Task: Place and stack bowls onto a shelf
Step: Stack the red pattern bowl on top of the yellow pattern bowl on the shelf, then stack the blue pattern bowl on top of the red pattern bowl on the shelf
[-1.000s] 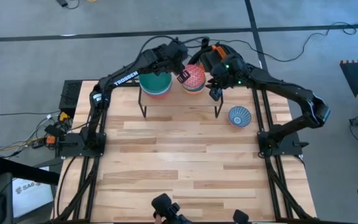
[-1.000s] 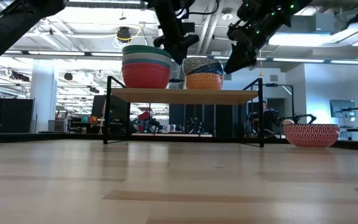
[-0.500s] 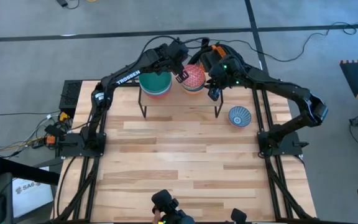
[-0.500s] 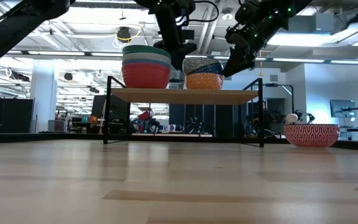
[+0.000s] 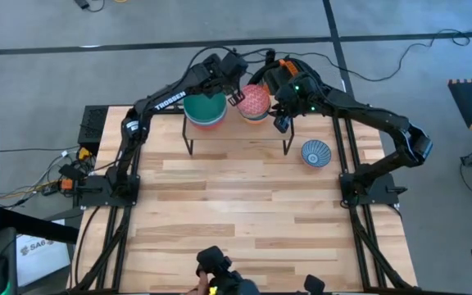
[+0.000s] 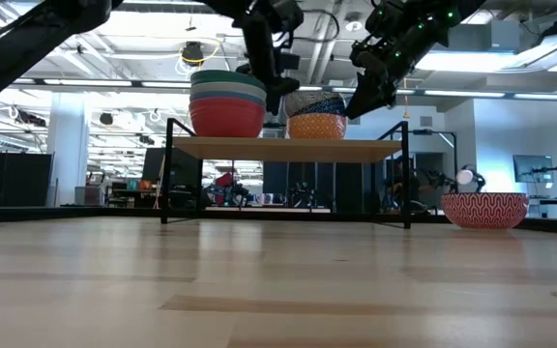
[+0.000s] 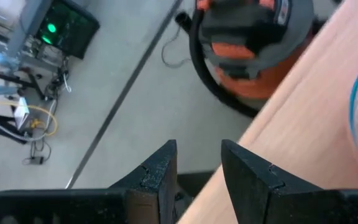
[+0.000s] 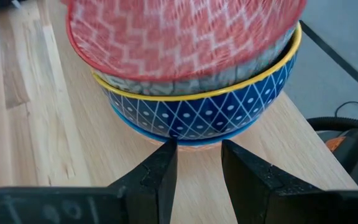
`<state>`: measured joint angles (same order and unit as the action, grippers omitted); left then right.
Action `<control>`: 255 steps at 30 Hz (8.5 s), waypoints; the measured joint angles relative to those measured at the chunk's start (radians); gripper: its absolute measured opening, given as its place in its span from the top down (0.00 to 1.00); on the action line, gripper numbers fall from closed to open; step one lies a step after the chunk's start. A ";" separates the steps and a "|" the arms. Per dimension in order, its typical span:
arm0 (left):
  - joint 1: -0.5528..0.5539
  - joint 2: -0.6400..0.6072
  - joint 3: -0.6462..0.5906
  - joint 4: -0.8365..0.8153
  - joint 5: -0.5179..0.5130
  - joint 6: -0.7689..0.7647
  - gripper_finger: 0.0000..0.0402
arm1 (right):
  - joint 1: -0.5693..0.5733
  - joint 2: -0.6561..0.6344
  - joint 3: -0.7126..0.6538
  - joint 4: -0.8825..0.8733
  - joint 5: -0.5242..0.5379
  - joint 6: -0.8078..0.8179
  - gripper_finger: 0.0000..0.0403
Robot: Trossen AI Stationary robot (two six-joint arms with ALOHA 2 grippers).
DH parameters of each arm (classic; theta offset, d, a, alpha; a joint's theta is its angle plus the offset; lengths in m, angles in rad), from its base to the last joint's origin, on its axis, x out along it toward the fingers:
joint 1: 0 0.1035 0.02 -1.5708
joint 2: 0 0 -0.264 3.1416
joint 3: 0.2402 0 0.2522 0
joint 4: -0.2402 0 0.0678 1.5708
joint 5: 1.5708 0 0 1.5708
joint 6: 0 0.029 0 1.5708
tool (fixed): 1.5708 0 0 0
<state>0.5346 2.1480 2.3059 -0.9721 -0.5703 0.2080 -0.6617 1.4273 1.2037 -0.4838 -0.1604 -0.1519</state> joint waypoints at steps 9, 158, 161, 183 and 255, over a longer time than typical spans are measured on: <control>-0.015 0.022 -0.002 0.017 -0.029 0.020 0.72 | 0.001 0.000 0.000 0.001 0.001 0.005 0.62; -0.653 -0.462 -0.889 0.601 0.091 -0.752 0.72 | -0.005 -0.473 -0.629 -0.529 0.295 0.982 0.63; -0.645 -0.462 -0.889 0.601 0.087 -0.751 0.72 | -0.052 -0.471 -0.650 -0.501 0.288 0.947 0.67; -0.648 -0.461 -0.889 0.563 0.121 -0.837 0.72 | 0.083 -0.521 -0.587 -0.541 0.209 0.896 0.93; -0.633 -0.398 -0.882 0.668 0.404 -0.763 1.00 | 0.991 -0.129 0.141 -0.634 0.679 1.082 0.63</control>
<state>-0.0979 1.7496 1.4237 -0.3037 -0.1663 -0.5550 0.3294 1.2985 1.3444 -1.1180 0.5181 0.9305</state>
